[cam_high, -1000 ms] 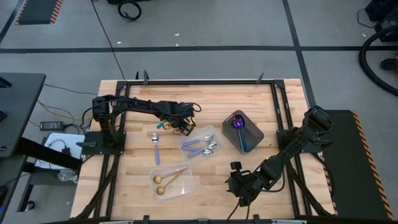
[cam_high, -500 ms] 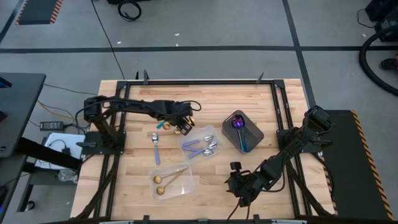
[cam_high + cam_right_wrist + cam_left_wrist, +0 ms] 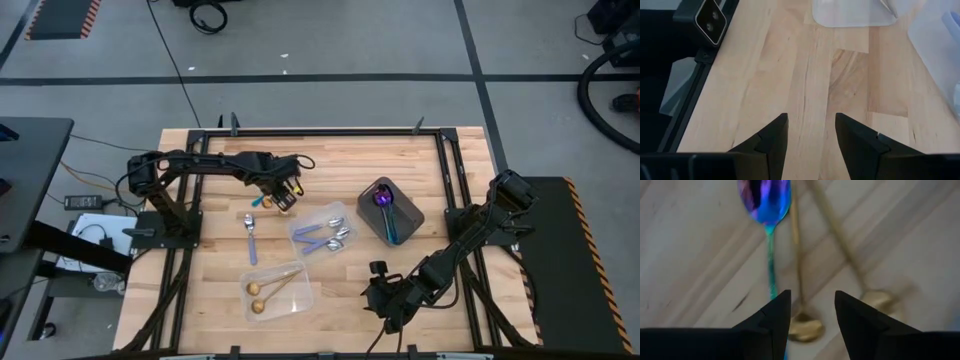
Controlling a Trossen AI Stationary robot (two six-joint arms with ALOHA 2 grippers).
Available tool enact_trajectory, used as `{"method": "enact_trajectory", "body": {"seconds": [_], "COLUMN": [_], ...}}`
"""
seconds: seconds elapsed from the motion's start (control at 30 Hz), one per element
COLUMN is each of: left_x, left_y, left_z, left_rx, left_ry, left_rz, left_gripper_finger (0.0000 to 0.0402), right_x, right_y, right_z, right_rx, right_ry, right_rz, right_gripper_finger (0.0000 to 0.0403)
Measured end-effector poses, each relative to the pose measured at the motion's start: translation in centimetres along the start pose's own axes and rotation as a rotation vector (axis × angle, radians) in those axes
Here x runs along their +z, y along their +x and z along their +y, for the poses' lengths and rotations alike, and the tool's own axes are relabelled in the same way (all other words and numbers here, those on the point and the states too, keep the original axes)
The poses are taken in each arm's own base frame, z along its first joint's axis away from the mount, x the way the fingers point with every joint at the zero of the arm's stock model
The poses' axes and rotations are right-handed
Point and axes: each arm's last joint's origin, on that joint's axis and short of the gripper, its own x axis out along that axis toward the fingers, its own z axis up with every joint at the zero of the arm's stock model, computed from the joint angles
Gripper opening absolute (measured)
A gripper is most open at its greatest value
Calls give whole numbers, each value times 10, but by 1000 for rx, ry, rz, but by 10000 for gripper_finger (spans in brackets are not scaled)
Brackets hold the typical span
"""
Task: Sort silverware by color (type)
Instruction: Put the blue spoon into the black transparent bin
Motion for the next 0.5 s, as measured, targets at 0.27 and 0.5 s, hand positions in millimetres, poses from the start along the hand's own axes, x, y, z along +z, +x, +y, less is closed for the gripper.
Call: {"method": "enact_trajectory", "body": {"seconds": [0.27, 0.5], "left_x": [-4, 1], "left_y": [20, 29], "left_z": [22, 31], "left_rx": [16, -4], "left_ry": [-30, -26], "left_rz": [-17, -104], "left_gripper_finger": [160, 160], "right_x": [0, 4], "right_y": [0, 1], "right_z": [0, -2], "right_rx": [-3, -32], "right_ry": [-5, -37], "right_rz": [-1, -44], "right_gripper_finger": [174, 174]}}
